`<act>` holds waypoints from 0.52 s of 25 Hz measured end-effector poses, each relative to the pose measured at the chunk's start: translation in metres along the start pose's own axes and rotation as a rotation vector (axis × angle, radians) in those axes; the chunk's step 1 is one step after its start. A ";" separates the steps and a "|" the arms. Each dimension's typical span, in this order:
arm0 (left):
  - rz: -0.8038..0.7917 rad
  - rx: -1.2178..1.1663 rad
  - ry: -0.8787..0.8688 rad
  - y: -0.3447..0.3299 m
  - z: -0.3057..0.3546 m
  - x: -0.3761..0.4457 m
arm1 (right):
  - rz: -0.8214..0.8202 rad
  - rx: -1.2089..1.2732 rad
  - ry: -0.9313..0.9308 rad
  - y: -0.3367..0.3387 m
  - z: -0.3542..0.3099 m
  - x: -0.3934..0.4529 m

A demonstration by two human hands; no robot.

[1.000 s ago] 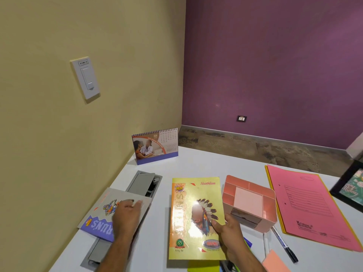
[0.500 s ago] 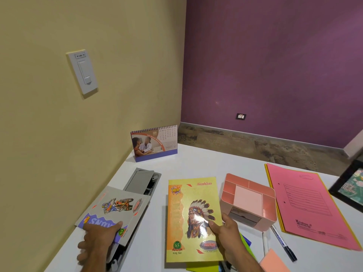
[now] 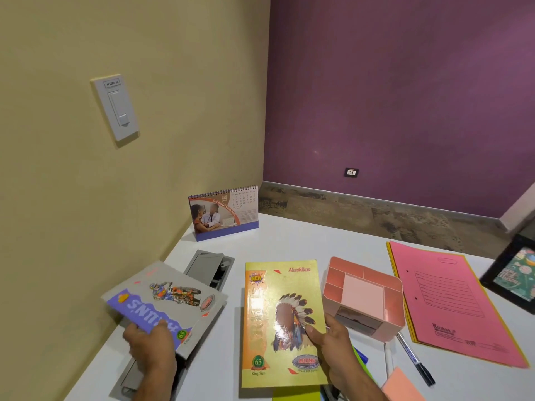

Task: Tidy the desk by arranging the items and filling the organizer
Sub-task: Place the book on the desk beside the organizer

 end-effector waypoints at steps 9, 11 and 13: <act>-0.653 -0.122 -0.322 -0.044 0.045 -0.076 | -0.081 0.065 0.017 -0.018 -0.011 0.001; -0.717 -0.209 -0.237 -0.051 0.039 -0.087 | -0.080 0.107 0.034 -0.019 -0.009 0.003; -0.767 -0.275 -0.166 -0.054 0.036 -0.094 | -0.085 0.127 0.031 -0.020 -0.005 0.004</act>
Point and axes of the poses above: each hand's wrist, its own x-axis towards the middle knuckle, its own y-axis out of the back of the hand, z = x × y, the point moved 5 cm from there along x, towards the middle knuckle, and after that the axes turned 3 degrees about z, right-handed, at the moved point
